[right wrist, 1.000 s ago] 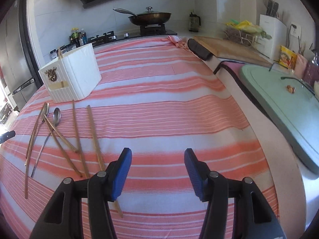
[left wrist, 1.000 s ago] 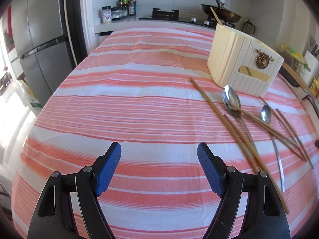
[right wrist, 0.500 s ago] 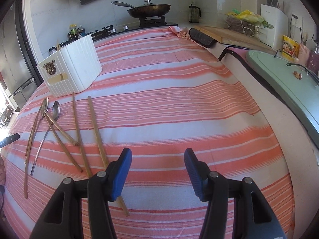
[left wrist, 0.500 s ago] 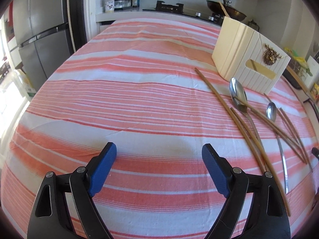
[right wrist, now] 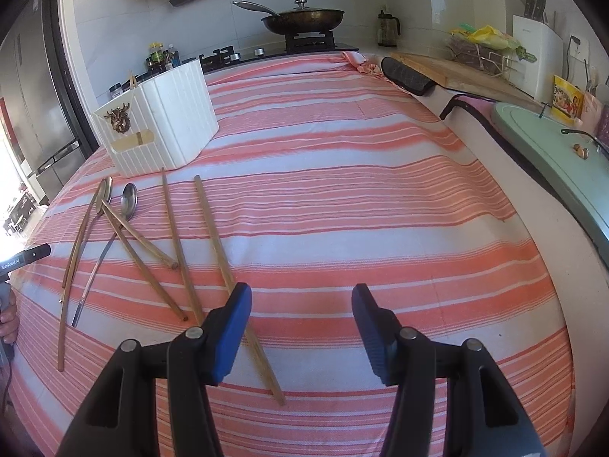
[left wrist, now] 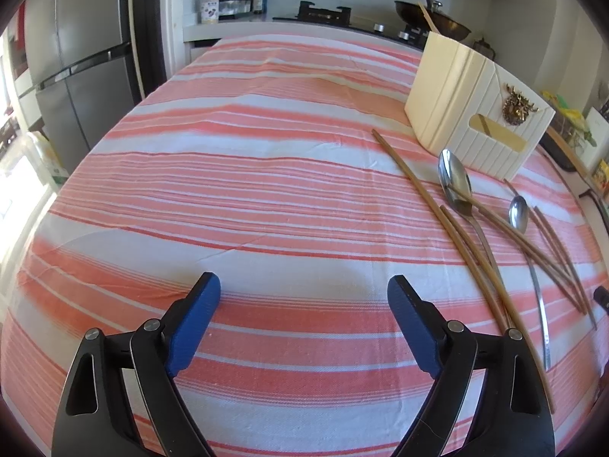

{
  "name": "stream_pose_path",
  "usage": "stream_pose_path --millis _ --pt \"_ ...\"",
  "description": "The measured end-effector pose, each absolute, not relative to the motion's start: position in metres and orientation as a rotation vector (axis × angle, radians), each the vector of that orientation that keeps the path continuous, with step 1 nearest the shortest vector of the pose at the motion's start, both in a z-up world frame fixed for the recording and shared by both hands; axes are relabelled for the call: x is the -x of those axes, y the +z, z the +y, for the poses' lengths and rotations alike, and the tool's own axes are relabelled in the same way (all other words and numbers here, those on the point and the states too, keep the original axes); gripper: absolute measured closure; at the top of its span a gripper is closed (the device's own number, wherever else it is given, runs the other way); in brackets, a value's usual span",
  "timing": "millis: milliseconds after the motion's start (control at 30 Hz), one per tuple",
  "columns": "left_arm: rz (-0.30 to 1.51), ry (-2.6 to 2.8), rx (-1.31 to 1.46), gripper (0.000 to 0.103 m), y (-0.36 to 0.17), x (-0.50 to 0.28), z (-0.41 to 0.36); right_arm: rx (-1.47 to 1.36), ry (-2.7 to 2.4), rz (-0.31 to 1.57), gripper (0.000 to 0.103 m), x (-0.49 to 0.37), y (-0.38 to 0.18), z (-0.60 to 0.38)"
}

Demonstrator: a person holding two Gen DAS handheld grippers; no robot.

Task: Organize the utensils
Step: 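Withdraw both tools back over the remaining chopsticks and spoons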

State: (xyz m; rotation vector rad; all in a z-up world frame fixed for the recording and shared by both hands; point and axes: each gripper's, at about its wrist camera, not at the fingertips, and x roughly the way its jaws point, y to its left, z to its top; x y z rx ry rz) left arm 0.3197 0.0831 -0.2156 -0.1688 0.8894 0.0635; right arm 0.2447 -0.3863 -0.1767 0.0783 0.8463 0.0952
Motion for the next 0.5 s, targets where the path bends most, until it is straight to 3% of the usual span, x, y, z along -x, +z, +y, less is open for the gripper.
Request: stream_pose_path --millis 500 --pt "0.888 0.065 0.177 0.011 -0.216 -0.319 0.082 -0.051 0.121 0.824 0.047 -0.235 -0.172 -0.369"
